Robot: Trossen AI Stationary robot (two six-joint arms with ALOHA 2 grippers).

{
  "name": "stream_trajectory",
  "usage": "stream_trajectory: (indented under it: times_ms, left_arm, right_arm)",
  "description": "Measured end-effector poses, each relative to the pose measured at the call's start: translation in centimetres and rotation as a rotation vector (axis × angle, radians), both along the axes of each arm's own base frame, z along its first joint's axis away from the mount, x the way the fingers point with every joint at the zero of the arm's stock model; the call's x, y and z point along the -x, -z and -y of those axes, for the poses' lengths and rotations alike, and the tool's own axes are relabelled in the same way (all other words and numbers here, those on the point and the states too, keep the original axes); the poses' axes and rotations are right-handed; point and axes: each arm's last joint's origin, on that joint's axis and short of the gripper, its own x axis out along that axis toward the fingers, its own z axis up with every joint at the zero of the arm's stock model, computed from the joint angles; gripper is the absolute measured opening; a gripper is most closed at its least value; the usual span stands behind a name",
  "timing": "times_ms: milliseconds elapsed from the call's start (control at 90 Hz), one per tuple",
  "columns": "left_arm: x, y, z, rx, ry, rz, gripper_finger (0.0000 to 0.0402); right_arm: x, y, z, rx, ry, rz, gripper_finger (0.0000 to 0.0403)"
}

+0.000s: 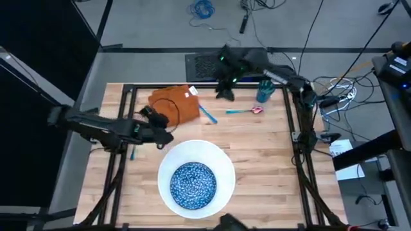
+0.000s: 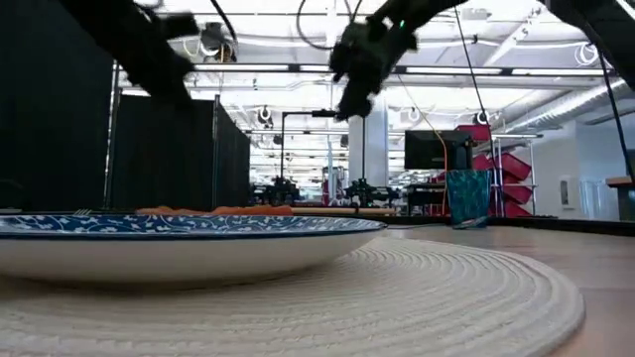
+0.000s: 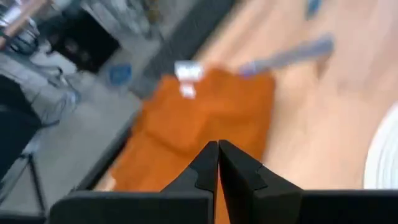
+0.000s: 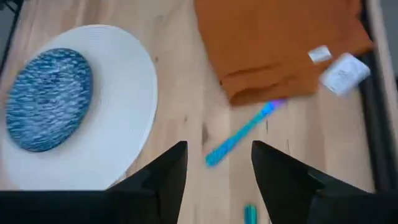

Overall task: Set table place
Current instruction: Fold the orange table napkin

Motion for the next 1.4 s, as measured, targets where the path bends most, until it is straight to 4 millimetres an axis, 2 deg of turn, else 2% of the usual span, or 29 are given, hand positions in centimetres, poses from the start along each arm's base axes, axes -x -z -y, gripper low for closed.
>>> stream_trajectory:
  times_ms: [122,211,300,411,522,611,678,878,1211,1400]
  left_arm:
    - [1.8,-2.1,0.5,-0.036,0.117,0.151,0.0]
    - [2.6,-3.7,0.8,-0.073,0.224,0.268,0.0]
    - [3.5,-4.6,0.8,-0.119,0.266,0.354,0.0]
    - [4.0,-4.9,0.6,-0.159,0.28,0.359,0.0]
    - [4.0,-4.9,0.6,-0.181,0.291,0.337,0.0]
    - [4.0,-4.8,0.7,-0.19,0.299,0.321,0.0]
    - [4.0,-4.8,0.7,-0.203,0.305,0.309,0.0]
    - [3.9,-4.8,0.7,-0.205,0.31,0.306,0.0]
    - [3.9,-4.8,0.7,-0.21,0.313,0.299,0.0]
    - [3.9,-4.8,0.7,-0.21,0.313,0.302,0.0]
  right_arm:
    - [-3.4,3.3,-2.2,0.048,-0.079,0.075,0.0151]
    - [-5.5,4.6,-4.0,0.072,-0.135,0.101,0.0145]
    - [-7.3,6.3,-5.7,0.244,-0.133,0.041,0.0142]
    - [-9.2,9.2,-7.5,0.443,-0.136,-0.05,0.0144]
    - [-10.3,11.7,-8.7,0.485,-0.15,-0.103,0.0157]
    - [-10.7,13.8,-8.7,0.528,-0.145,-0.156,0.0172]
    - [-11.1,14.2,-8.6,0.588,-0.127,-0.153,0.0182]
    - [-11.9,13.7,-8.5,0.686,-0.099,-0.083,0.0199]
    - [-11.7,13.5,-7.6,0.679,-0.064,-0.079,0.0201]
    - [-11.3,14.6,-6.4,0.656,-0.043,-0.119,0.0201]
